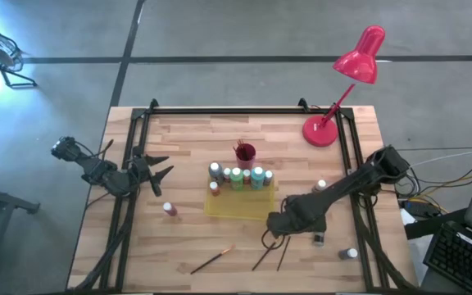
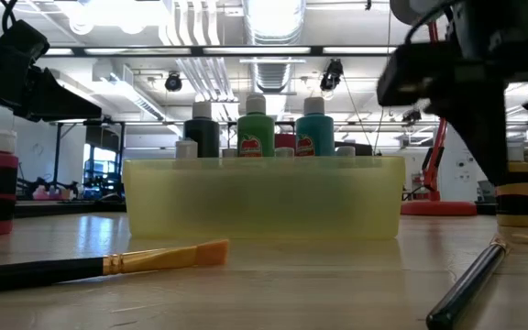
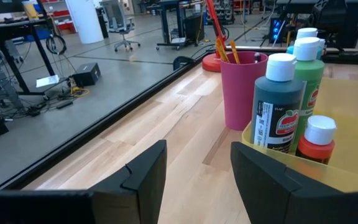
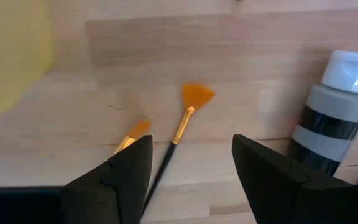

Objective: Pick & Place Paint Supplies
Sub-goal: Put the gold paint brush into the pink cup

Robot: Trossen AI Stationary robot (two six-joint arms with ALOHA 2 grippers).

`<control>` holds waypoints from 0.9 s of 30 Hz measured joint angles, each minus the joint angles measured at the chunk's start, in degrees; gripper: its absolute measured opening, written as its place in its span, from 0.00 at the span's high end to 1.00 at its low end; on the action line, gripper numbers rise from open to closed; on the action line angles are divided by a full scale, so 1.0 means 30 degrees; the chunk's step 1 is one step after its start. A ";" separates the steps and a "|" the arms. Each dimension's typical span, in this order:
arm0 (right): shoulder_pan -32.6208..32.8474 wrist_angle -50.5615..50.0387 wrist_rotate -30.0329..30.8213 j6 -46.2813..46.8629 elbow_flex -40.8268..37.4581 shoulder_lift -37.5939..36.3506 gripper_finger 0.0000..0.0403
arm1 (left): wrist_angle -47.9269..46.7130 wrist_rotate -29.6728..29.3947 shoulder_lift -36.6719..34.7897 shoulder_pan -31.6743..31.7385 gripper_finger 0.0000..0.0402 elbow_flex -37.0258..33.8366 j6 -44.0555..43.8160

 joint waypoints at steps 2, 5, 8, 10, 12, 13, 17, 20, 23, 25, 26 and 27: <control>0.0013 0.0738 -0.0201 0.0134 -0.0589 -0.0071 0.46 | 0.0000 -0.0007 0.0000 -0.0003 0.54 -0.0004 0.0001; -0.0019 0.2294 -0.0204 0.0405 -0.1586 -0.0189 0.45 | 0.0004 0.0000 0.0000 0.0000 0.54 -0.0004 0.0004; -0.0082 0.3621 -0.0204 0.0465 -0.2576 -0.0212 0.46 | 0.0000 0.0000 0.0000 -0.0006 0.54 -0.0001 0.0001; -0.0182 0.4148 -0.0204 0.0567 -0.3175 -0.0219 0.47 | 0.0001 -0.0002 0.0000 -0.0002 0.54 -0.0006 0.0000; -0.0288 0.4445 -0.0203 0.0571 -0.3698 -0.0219 0.49 | 0.0000 -0.0005 0.0000 -0.0005 0.54 -0.0003 0.0005; -0.0318 0.4599 -0.0198 0.0578 -0.3903 -0.0219 0.49 | 0.0003 -0.0004 0.0000 -0.0002 0.54 -0.0004 0.0003; -0.0439 0.5333 -0.0216 0.0579 -0.4491 -0.0313 0.52 | 0.0003 -0.0003 0.0000 -0.0003 0.54 -0.0005 0.0005; -0.0474 0.5742 -0.0377 0.0566 -0.4675 -0.0342 0.54 | 0.0003 -0.0002 0.0000 -0.0007 0.54 -0.0004 0.0004; -0.0474 0.5781 -0.0665 0.0549 -0.4650 -0.0335 0.56 | 0.0000 0.0000 0.0000 -0.0007 0.54 0.0000 0.0004; -0.0474 0.5830 -0.0707 0.0583 -0.4643 -0.0321 0.59 | 0.0000 -0.0007 0.0000 0.0000 0.54 -0.0007 0.0000; -0.0474 0.5851 -0.0699 0.0578 -0.4643 -0.0316 0.60 | 0.0006 0.0000 0.0000 -0.0007 0.54 -0.0001 0.0006; -0.0474 0.5873 -0.0707 0.0574 -0.4643 -0.0306 0.62 | 0.0000 -0.0001 0.0000 -0.0004 0.54 -0.0001 0.0003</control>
